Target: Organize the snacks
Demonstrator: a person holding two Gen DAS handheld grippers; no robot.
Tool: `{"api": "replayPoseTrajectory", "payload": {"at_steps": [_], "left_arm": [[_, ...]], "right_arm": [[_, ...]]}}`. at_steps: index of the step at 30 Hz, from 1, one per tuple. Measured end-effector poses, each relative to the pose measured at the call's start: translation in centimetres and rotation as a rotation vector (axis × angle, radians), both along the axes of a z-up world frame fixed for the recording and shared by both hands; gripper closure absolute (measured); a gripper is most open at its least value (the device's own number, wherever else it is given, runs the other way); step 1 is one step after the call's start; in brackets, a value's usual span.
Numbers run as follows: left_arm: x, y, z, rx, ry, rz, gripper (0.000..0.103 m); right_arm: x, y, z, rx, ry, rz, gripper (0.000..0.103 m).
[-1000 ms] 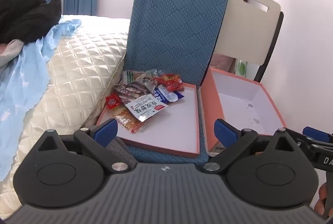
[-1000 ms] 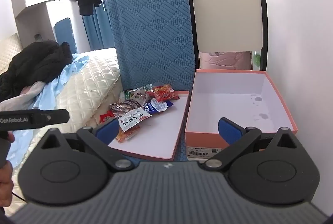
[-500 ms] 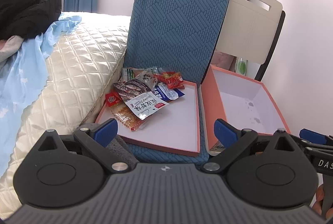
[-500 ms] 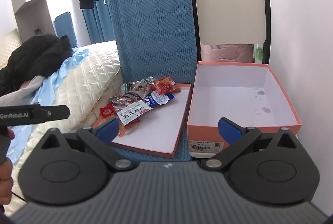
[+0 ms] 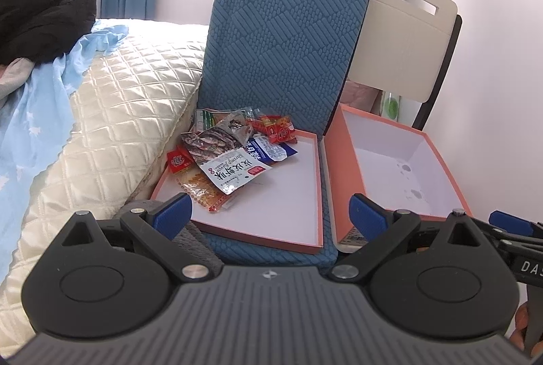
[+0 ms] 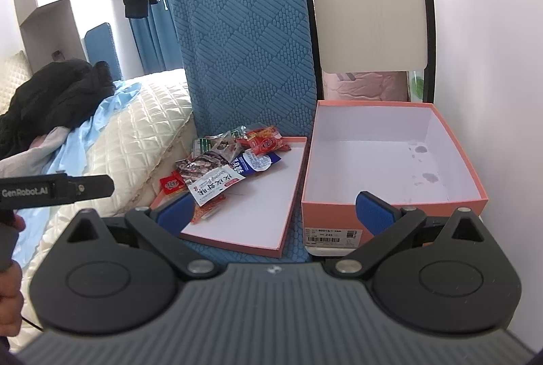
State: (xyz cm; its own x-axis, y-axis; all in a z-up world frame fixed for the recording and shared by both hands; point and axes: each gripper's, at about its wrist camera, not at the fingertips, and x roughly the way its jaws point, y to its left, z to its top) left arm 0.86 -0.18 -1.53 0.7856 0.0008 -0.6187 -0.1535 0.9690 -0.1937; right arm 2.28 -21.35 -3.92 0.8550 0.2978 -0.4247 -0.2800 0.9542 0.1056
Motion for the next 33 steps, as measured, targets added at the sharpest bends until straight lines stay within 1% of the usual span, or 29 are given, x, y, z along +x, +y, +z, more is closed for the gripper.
{"api": "replayPoseTrajectory", "payload": {"at_steps": [8,25,33], "left_arm": [[0.18,-0.10,-0.36,0.000,0.009,-0.009,0.002],[0.39,0.03,-0.65,0.003,0.022,0.017,0.002],[0.12,-0.03,-0.64,0.002,0.019,0.008,0.002]], "right_arm": [[0.15,-0.01,-0.45,0.000,0.015,-0.001,0.000],[0.96,0.61,-0.96,-0.002,0.047,0.038,0.000],[0.95,0.40,-0.97,0.000,0.051,0.032,0.000]]}}
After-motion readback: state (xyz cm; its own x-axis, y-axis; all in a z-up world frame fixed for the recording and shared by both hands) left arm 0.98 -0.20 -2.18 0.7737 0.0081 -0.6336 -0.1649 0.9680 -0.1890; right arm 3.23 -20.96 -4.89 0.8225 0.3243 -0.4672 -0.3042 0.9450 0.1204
